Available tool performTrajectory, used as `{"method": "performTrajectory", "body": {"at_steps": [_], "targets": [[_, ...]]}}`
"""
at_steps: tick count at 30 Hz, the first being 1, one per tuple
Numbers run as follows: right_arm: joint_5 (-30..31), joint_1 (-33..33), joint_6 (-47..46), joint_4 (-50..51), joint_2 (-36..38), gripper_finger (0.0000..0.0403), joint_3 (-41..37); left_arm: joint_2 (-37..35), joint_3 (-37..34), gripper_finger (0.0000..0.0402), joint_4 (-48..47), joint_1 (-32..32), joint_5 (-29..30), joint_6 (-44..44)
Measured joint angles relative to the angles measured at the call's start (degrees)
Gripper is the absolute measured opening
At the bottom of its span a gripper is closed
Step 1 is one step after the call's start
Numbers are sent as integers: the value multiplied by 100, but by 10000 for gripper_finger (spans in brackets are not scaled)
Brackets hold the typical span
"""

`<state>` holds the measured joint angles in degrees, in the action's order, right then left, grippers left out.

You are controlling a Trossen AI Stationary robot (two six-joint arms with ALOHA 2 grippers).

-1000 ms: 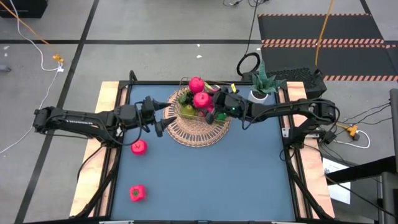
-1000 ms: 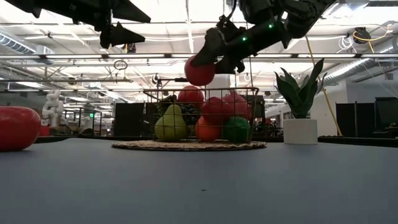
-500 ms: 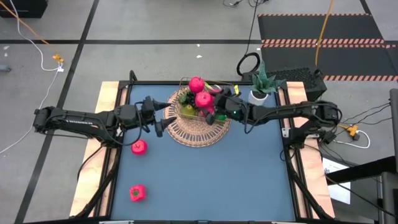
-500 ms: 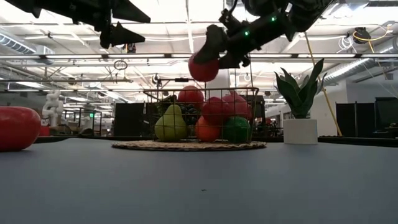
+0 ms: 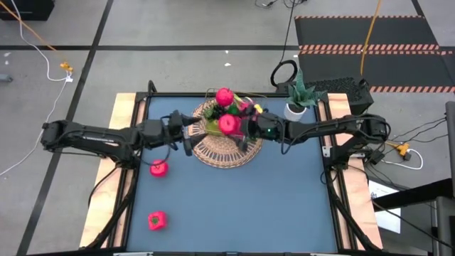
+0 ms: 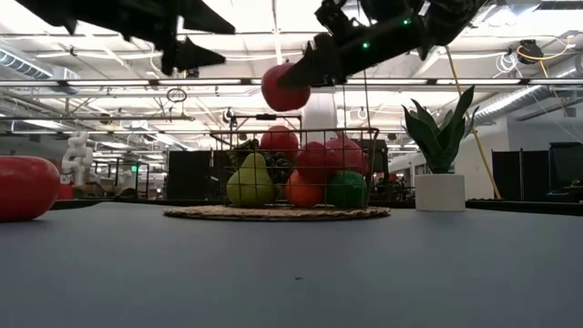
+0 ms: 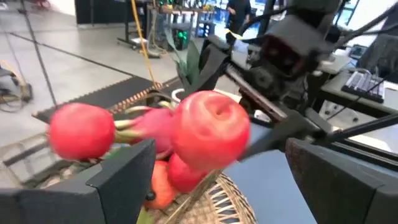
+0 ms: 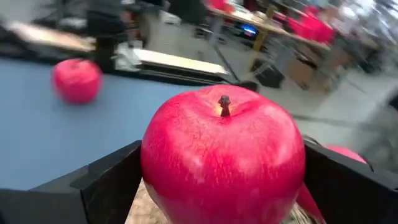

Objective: Build produce basket
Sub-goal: Put the apple into the gold wire basket

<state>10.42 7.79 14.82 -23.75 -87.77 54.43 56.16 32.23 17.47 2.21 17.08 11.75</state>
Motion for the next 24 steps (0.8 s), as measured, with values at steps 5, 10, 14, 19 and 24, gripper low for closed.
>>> {"method": "performTrajectory", "body": {"at_steps": [5, 10, 14, 19, 24], "targets": [[71, -288, 1097, -81, 0, 397, 0, 797, -2, 358, 615, 366, -495, 166], [1013, -515, 1680, -118, 0, 396, 0, 982, -4, 356, 1365, 475, -1076, -480], [917, -525, 1459, -263, 0, 396, 0, 1010, -2, 313, 1567, 155, -1103, -2025], [555, -495, 1145, -340, 0, 396, 0, 1240, 0, 218, 2252, -101, -745, -2977], [441, -479, 981, -458, 0, 396, 0, 1940, 11, 153, 2911, 9, -664, -3508]]}}
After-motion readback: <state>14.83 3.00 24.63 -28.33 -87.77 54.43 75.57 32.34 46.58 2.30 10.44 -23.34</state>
